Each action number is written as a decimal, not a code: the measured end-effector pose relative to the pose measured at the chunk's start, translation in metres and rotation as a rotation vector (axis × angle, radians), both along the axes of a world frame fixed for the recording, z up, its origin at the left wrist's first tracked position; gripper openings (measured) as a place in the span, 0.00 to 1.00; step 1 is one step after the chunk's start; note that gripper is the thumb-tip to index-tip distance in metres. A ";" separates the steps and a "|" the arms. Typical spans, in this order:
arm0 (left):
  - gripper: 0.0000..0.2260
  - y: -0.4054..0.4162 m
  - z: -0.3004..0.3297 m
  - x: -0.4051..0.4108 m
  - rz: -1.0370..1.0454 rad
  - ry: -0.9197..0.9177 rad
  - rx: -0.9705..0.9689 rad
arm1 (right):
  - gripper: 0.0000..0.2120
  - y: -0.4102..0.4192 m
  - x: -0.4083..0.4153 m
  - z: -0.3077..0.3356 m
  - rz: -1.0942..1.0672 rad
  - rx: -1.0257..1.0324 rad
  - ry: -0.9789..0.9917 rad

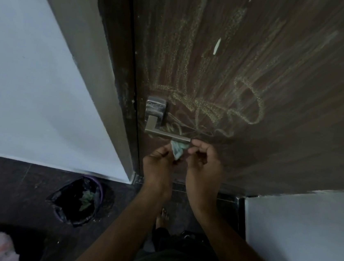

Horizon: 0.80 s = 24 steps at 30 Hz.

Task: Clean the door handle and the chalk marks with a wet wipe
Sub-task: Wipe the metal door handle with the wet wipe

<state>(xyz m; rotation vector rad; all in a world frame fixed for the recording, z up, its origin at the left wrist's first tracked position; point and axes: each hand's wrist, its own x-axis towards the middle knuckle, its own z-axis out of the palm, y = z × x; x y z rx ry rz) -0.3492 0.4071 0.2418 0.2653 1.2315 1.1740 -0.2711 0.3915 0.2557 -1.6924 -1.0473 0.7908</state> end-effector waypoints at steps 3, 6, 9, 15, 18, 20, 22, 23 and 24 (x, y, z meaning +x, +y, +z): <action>0.11 -0.008 0.003 0.006 0.061 0.025 0.004 | 0.12 0.000 -0.004 0.006 0.072 0.106 -0.112; 0.09 -0.018 0.005 0.002 0.193 0.105 0.050 | 0.12 0.002 -0.003 0.010 0.199 0.212 -0.261; 0.08 -0.019 0.011 -0.012 0.312 0.126 0.124 | 0.16 0.006 -0.008 0.012 0.385 0.283 -0.373; 0.07 0.000 0.016 -0.038 0.338 0.155 0.138 | 0.20 0.022 -0.019 0.011 0.627 0.316 -0.732; 0.11 0.002 0.015 -0.045 0.253 0.317 0.172 | 0.16 0.034 -0.021 0.012 0.553 0.384 -0.817; 0.10 0.000 0.014 -0.048 0.227 0.462 0.204 | 0.12 0.043 -0.024 0.015 0.472 0.422 -0.818; 0.04 -0.004 0.013 -0.051 0.254 0.558 0.212 | 0.10 0.052 -0.027 0.017 0.391 0.389 -0.792; 0.04 -0.006 0.013 -0.053 0.287 0.576 0.204 | 0.10 0.056 -0.030 0.018 0.364 0.356 -0.770; 0.05 -0.007 0.013 -0.054 0.320 0.578 0.197 | 0.10 0.058 -0.035 0.018 0.353 0.329 -0.754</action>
